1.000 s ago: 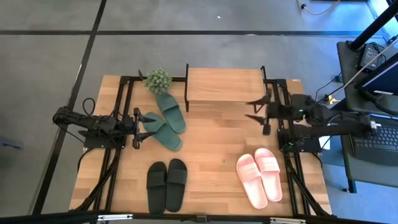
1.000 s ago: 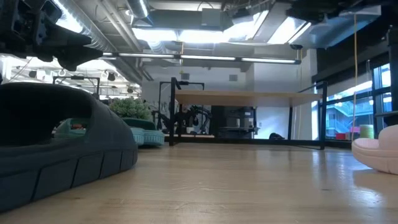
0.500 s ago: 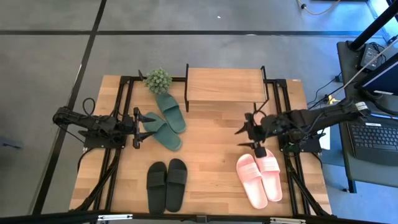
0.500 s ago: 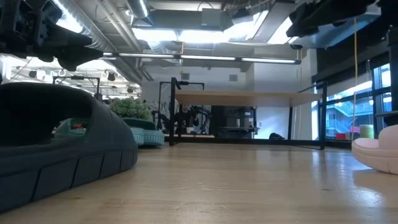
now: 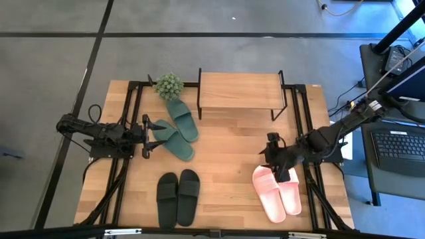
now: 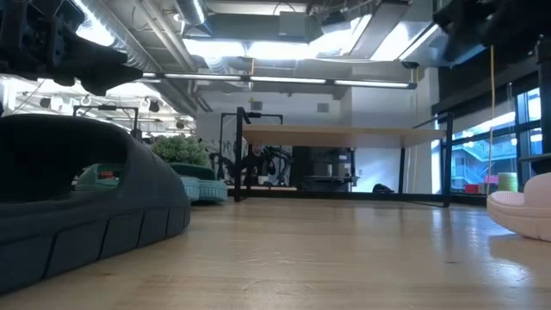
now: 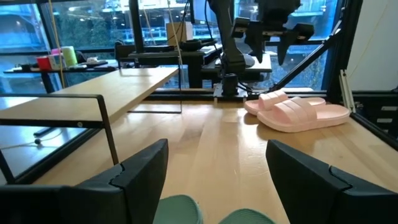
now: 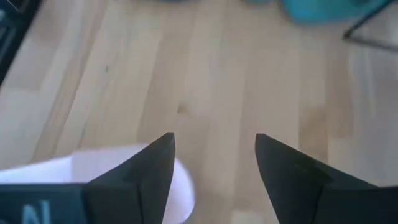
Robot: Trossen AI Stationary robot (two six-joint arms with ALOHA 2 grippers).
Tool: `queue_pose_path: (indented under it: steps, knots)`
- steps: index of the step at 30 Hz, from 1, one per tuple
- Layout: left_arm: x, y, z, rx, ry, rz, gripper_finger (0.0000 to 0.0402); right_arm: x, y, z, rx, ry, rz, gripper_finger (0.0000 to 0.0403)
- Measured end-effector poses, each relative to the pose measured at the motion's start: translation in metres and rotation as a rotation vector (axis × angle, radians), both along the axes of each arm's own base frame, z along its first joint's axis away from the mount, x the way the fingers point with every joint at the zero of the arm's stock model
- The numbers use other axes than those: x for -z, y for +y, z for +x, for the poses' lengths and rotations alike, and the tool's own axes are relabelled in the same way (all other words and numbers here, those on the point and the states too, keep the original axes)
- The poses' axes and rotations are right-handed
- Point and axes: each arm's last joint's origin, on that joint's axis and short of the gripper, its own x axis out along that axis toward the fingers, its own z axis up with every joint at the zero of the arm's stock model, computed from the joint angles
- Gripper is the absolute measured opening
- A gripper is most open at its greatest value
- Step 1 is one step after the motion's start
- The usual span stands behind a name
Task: Pick and place slides into the shelf
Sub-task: Put the right pink slide on the shelf
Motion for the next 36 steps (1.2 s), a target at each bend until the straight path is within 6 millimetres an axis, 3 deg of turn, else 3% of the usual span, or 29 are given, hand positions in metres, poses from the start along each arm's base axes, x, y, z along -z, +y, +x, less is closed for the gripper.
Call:
queue_pose_path:
  steps: [5,13,17,22,36]
  knots:
    - [0.0,0.0,0.0,0.0,0.001,0.006,0.0263,0.001,0.024,0.001,0.118,0.209,-0.017,0.0224]
    - [0.0,0.0,0.0,0.0,0.002,0.012,0.0263,0.037,0.065,-0.019,0.388,0.541,-0.122,0.0224]
    - [0.0,0.0,0.0,0.0,0.002,0.012,0.0263,0.051,0.089,-0.025,0.439,0.562,-0.084,0.0224]
    - [0.0,0.0,0.0,0.0,0.002,0.013,0.0263,0.051,0.112,-0.026,0.465,0.563,-0.108,0.0224]
    - [0.0,0.0,0.0,0.0,0.002,0.013,0.0263,0.069,0.145,-0.027,0.469,0.657,-0.317,0.0224]
